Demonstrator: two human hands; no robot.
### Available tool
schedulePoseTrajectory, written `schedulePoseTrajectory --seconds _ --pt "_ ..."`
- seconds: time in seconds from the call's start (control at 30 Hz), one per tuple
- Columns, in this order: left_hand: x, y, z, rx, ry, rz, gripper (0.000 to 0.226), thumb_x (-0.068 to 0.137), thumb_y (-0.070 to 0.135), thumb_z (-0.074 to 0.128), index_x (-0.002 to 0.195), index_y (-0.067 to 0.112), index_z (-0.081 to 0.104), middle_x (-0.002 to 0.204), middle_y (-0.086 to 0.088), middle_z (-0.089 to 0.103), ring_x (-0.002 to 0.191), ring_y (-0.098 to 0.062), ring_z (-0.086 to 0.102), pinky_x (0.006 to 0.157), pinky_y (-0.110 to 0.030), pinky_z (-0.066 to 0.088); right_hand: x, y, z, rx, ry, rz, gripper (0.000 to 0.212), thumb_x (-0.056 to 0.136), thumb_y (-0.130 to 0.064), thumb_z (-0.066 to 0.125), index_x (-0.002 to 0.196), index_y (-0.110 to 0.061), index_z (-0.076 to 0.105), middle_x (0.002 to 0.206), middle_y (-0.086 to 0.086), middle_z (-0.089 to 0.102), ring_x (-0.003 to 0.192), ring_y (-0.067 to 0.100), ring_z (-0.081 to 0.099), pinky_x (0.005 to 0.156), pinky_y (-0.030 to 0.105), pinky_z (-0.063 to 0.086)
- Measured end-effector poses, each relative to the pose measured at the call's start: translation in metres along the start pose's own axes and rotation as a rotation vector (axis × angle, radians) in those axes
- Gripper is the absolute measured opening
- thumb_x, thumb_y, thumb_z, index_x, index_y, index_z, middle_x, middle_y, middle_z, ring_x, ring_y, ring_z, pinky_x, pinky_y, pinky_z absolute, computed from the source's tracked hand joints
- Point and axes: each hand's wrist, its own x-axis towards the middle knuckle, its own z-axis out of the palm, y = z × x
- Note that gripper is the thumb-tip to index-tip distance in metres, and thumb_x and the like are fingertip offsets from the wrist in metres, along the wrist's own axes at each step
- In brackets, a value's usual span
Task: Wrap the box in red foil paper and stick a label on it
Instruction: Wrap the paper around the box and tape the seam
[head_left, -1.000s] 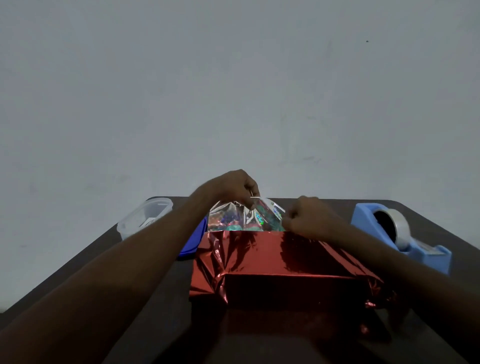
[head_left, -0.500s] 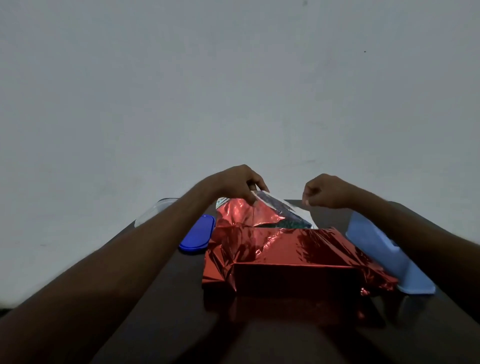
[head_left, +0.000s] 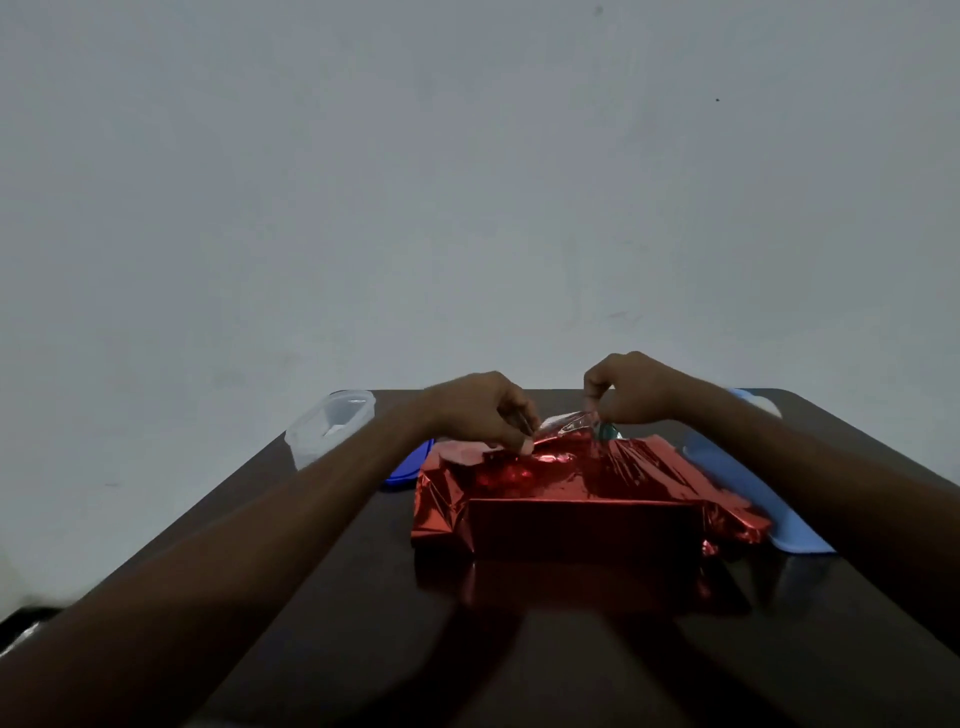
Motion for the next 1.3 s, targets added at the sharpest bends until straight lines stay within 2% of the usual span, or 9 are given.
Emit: schedulePoseTrajectory --seconds 0.1,0.23,0.37,0.57,0.77,0.93,1.07,1.17,1.3 --pt "-0.014 0.013 0.020 0.138 0.022 -0.041 0.056 0.075 0.053 0.078 0.123 0.026 0.064 0.109 0.009 0.070 0.097 -0.007 0.066 0.089 -0.029 0.052 -0.008 -0.001 0.000 -0.079 0.028 -0.024 0.008 0.078 -0.012 0.067 0.078 -0.018 0.062 0.077 -0.007 0.063 0.076 0.015 0.058 0.061 0.025 0.041" --pt "-0.026 0.023 0.035 0.216 -0.001 -0.030 0.074 0.063 0.066 0.079 0.125 0.030 0.061 0.113 0.010 0.065 0.101 -0.010 0.061 0.088 -0.029 0.051 -0.019 -0.001 0.000 -0.299 0.061 -0.079 0.021 0.079 -0.025 0.068 0.095 -0.026 0.055 0.078 -0.006 0.061 0.086 0.019 0.054 0.069 0.031 0.044" --pt "-0.022 0.016 0.046 0.401 0.058 -0.016 0.072 0.067 0.063 0.078 0.128 0.029 0.060 0.112 0.002 0.058 0.104 -0.016 0.055 0.088 -0.034 0.050 -0.025 0.000 0.006 -0.523 -0.031 -0.059 0.043 0.084 -0.028 0.061 0.127 -0.034 0.057 0.103 0.000 0.065 0.099 0.019 0.043 0.079 0.031 0.038" --pt "-0.019 0.004 0.050 0.391 0.153 -0.057 0.072 0.072 0.056 0.077 0.135 0.030 0.056 0.116 0.003 0.063 0.107 -0.017 0.058 0.090 -0.037 0.051 -0.029 0.020 -0.002 -0.612 0.154 0.040 0.024 0.086 -0.041 0.065 0.104 -0.026 0.070 0.101 0.001 0.060 0.105 0.023 0.049 0.080 0.034 0.040" --pt "-0.011 -0.001 0.050 0.350 0.239 -0.143 0.069 0.071 0.058 0.077 0.133 0.033 0.058 0.118 0.006 0.069 0.107 -0.017 0.063 0.090 -0.040 0.054 -0.023 0.017 0.011 -0.496 0.316 0.204 0.008 0.082 -0.009 0.059 0.088 -0.009 0.063 0.090 0.005 0.063 0.086 0.023 0.058 0.064 0.031 0.041" --pt "-0.006 -0.004 0.051 0.398 0.249 -0.151 0.068 0.074 0.056 0.076 0.135 0.031 0.058 0.122 0.003 0.067 0.113 -0.019 0.061 0.092 -0.035 0.051 -0.030 0.029 0.011 -0.362 0.272 0.202 0.010 0.087 -0.012 0.057 0.097 -0.012 0.056 0.090 0.008 0.063 0.080 0.026 0.058 0.063 0.031 0.039" --pt "-0.002 -0.002 0.053 0.441 0.311 -0.167 0.055 0.078 0.055 0.072 0.127 0.032 0.063 0.115 0.003 0.068 0.110 -0.020 0.061 0.078 -0.028 0.043 -0.035 0.027 0.011 -0.555 0.243 0.142 0.011 0.089 -0.014 0.054 0.099 -0.018 0.057 0.090 0.002 0.063 0.077 0.021 0.058 0.063 0.029 0.037" --pt "0.001 -0.001 0.055 0.422 0.327 -0.177 0.054 0.081 0.053 0.071 0.130 0.031 0.062 0.120 0.003 0.067 0.113 -0.019 0.060 0.079 -0.026 0.035 -0.037 0.015 0.006 -0.735 0.163 0.186 0.014 0.091 -0.010 0.054 0.099 -0.017 0.062 0.093 0.001 0.063 0.078 0.020 0.058 0.066 0.028 0.038" --pt "0.006 -0.001 0.053 0.430 0.311 -0.177 0.052 0.081 0.052 0.071 0.127 0.031 0.064 0.118 0.004 0.068 0.111 -0.017 0.061 0.077 -0.027 0.036 -0.042 -0.006 0.004 -0.800 0.088 0.301 0.011 0.089 -0.008 0.055 0.094 -0.018 0.054 0.087 0.000 0.054 0.093 0.021 0.063 0.087 0.035 0.042"
